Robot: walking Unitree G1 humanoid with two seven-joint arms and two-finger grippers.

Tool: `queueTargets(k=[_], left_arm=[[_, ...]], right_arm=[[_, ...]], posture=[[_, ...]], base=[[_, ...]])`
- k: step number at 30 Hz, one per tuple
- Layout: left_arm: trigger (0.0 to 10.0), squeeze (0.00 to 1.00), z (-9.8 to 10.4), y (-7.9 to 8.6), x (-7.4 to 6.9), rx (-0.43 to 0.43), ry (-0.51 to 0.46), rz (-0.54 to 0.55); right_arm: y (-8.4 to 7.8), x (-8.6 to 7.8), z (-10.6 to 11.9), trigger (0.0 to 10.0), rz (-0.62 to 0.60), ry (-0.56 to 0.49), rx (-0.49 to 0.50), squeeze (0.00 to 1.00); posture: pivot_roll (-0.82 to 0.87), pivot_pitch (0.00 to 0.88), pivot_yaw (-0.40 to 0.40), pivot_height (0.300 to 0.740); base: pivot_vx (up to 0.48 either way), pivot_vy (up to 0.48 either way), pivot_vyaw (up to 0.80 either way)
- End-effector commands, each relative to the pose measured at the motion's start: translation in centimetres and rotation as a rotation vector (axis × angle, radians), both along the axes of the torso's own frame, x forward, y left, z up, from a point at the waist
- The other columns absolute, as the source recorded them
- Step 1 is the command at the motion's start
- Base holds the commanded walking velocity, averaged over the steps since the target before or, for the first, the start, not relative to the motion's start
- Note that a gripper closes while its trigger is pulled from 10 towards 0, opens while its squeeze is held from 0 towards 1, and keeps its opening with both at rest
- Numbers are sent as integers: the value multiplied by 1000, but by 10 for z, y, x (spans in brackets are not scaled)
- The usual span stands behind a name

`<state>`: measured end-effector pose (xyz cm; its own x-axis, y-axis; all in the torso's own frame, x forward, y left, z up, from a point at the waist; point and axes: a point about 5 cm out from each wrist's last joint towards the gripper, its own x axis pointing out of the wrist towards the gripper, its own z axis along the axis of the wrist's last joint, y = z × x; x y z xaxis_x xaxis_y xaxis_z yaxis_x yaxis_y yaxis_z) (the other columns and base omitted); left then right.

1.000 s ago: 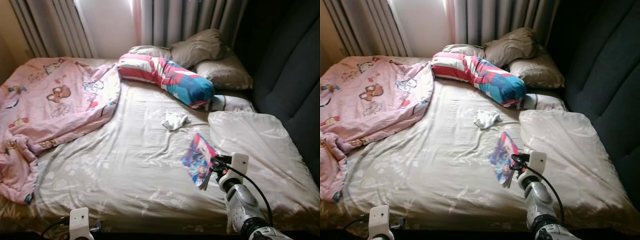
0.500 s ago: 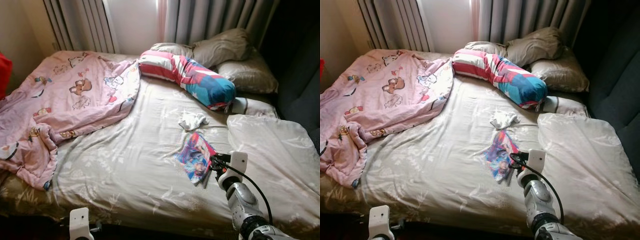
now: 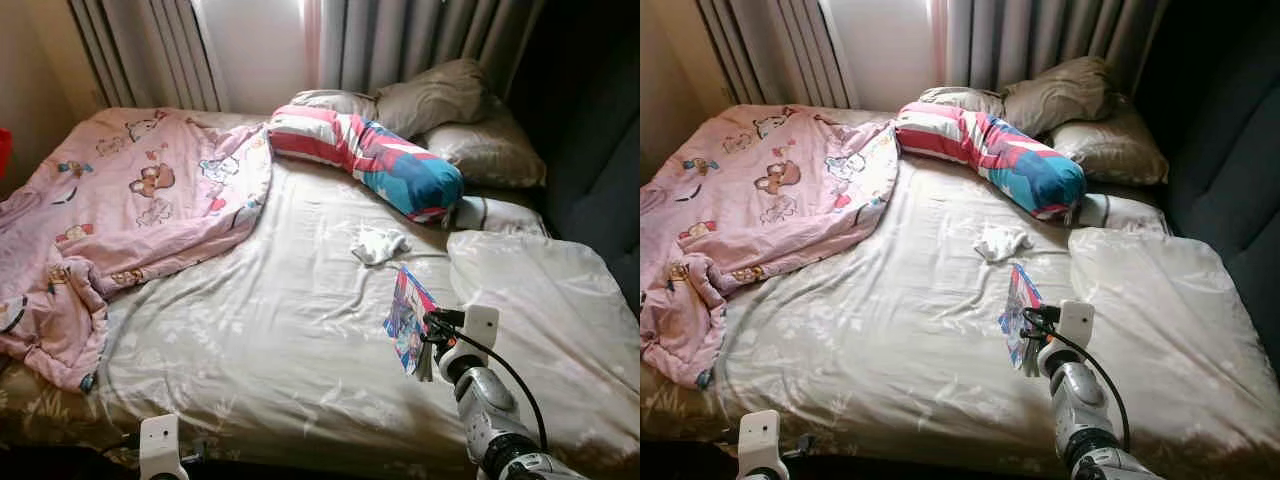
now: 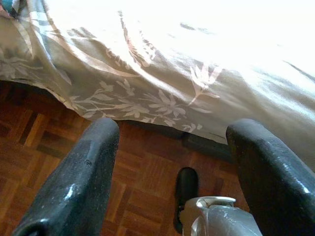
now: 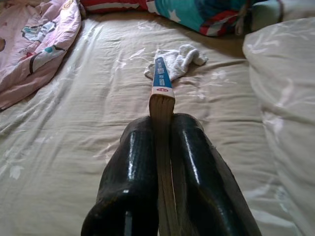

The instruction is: Clean up the room

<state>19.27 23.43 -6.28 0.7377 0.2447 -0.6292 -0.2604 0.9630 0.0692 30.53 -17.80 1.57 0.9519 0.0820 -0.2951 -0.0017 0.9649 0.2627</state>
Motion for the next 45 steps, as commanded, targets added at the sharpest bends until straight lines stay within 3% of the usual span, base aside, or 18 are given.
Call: queueTargets(k=[1,17,34,42,45], left_arm=[[10000,0,-2,2,-3,2,21,-7],[10000,0,0,3,-1,8,12,-20],[10000,0,-2,11,-11,31,28,-40],[10000,0,-1,17,-16,54,23,-65],[10000,0,-1,22,-19,67,20,-67]], right_arm=[[-1,6,8,10000,-7,-44,-4,0],[1,6,8,10000,-42,-41,33,0],[18,12,12,10000,-7,-46,65,0],[31,22,22,10000,1,-73,99,0],[34,29,33,10000,-30,-125,165,0]], posture=[[81,48,-45,738],[85,63,-31,738],[99,123,-1,738],[135,164,18,679],[151,182,24,660]], base=[[296,0,0],[110,0,0],[0,0,0],[0,0,0],[0,0,0]])
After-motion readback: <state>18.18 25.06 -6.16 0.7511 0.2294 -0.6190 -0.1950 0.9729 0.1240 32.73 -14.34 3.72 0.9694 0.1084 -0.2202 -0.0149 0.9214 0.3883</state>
